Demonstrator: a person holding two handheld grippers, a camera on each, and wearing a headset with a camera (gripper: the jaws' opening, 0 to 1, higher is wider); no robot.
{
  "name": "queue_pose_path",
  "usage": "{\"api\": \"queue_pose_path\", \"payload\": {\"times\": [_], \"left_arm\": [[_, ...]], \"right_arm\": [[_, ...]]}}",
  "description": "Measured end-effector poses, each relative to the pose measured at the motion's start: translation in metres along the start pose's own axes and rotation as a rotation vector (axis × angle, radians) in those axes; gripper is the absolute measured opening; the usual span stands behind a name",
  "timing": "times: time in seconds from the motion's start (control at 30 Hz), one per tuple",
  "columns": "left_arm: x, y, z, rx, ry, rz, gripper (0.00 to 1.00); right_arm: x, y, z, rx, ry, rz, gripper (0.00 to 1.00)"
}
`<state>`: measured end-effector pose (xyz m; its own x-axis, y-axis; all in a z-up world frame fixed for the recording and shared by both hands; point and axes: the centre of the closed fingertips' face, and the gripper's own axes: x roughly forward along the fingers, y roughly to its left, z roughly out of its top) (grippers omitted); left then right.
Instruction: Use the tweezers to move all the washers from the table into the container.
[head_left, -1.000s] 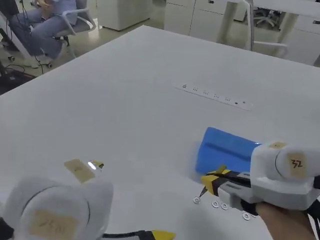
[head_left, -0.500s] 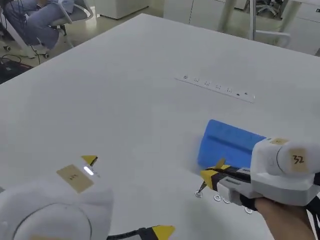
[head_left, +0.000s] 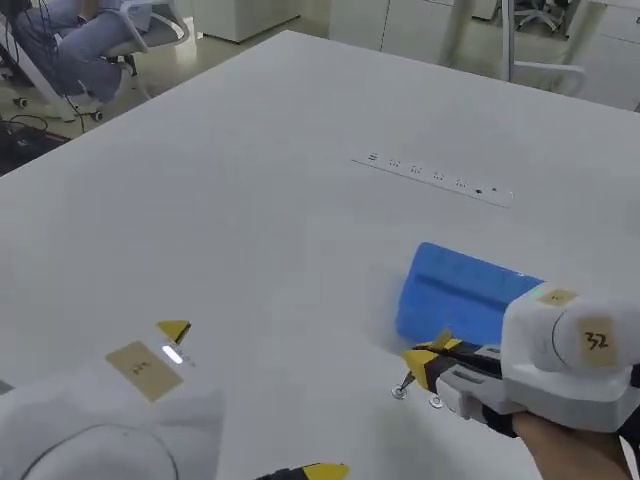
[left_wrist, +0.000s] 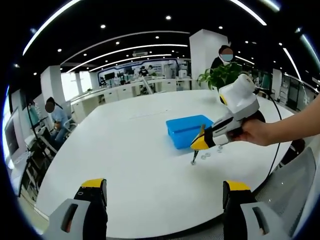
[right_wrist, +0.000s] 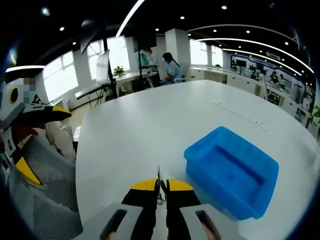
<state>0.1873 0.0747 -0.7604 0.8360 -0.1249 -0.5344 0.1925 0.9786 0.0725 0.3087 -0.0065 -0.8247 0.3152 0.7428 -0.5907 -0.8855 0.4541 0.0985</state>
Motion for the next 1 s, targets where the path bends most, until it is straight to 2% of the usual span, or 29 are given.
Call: {"api": "queue_pose_path", "payload": {"times": [0.07, 0.17, 0.3, 0.43, 0.53, 0.67, 0.8, 0.9, 1.0], "left_arm": [[0.0, -0.001, 0.001, 0.001, -0.003, -0.008, 0.99], [-0.001, -0.002, 0.0, 0.007, 0.008, -0.02, 0.99], [-0.002, -0.001, 0.0, 0.013, 0.014, -0.028, 0.99], [-0.001, -0.002, 0.001, 0.012, 0.013, -0.044, 0.99], [0.001, -0.002, 0.001, 0.04, 0.024, -0.053, 0.99], [0.003, -0.001, 0.0, 0.043, 0.032, -0.063, 0.99], [0.007, -0.002, 0.0, 0.03, 0.026, -0.08, 0.95], [0.009, -0.005, 0.0, 0.023, 0.027, -0.098, 0.97], [0.01, -0.005, 0.0, 0.028, 0.028, -0.092, 0.99]], "right_arm": [[0.0, -0.001, 0.001, 0.015, 0.003, 0.005, 0.02], [-0.005, 0.001, 0.011, 0.101, -0.041, 0.03, 0.01], [-0.013, -0.005, 0.023, 0.079, -0.065, 0.013, 0.01], [-0.019, -0.009, 0.031, 0.037, -0.068, 0.006, 0.01], [-0.024, -0.011, 0.038, -0.001, -0.069, 0.002, 0.01], [-0.029, -0.014, 0.05, -0.008, -0.093, -0.004, 0.01], [-0.029, -0.022, 0.056, 0.006, -0.107, -0.017, 0.01], [-0.029, -0.029, 0.062, 0.017, -0.125, -0.034, 0.01], [-0.029, -0.036, 0.069, 0.038, -0.151, -0.054, 0.01]]}}
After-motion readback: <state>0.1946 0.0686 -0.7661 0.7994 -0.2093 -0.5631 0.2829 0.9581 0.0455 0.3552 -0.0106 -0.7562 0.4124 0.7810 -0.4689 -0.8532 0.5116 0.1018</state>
